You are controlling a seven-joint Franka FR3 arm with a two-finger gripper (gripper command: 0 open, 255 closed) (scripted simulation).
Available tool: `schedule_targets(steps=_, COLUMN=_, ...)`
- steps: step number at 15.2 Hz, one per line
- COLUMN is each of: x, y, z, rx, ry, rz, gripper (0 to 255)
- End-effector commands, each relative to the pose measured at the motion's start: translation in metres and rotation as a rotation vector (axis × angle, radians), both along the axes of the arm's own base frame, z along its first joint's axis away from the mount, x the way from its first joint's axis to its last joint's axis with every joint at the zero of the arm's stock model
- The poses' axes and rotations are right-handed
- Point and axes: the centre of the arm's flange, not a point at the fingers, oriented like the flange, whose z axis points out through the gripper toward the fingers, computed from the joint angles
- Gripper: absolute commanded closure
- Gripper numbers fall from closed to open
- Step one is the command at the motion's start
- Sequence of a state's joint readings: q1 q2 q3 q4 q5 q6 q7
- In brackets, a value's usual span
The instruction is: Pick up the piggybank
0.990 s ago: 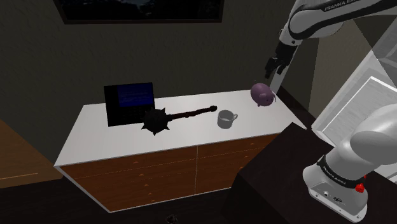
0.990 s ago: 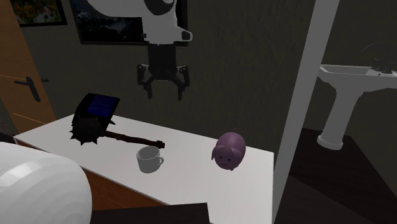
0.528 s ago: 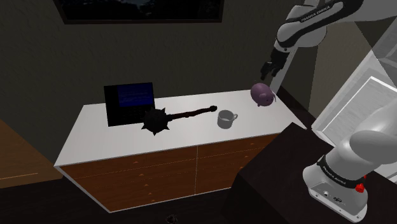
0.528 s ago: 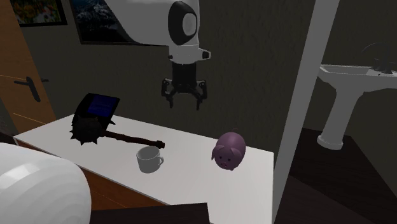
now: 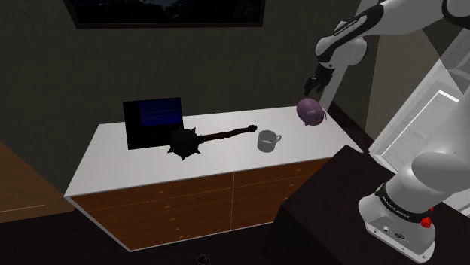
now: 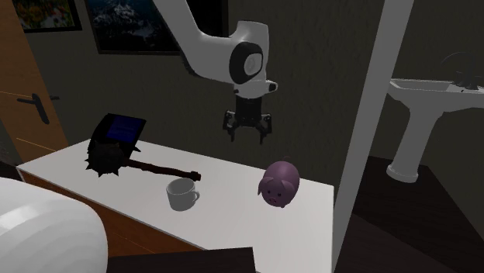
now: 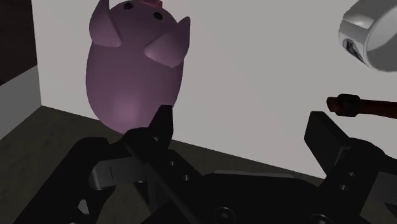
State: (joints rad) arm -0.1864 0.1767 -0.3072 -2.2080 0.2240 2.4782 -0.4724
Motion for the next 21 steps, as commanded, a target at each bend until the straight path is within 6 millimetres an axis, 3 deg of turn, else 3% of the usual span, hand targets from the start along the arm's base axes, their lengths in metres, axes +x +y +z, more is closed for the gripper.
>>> schedule_targets(steps=1, x=0.013, y=-0.019, z=-0.015, rx=0.000, ry=-0.011, rz=-0.007, gripper=0)
schedule_targets(steps=18, x=0.112, y=-0.173, z=-0.134, rx=0.004, ry=-0.099, rz=-0.071, gripper=0)
schedule_targets(steps=21, x=0.115, y=-0.177, z=-0.148, rx=0.004, ry=-0.102, rz=-0.073, gripper=0)
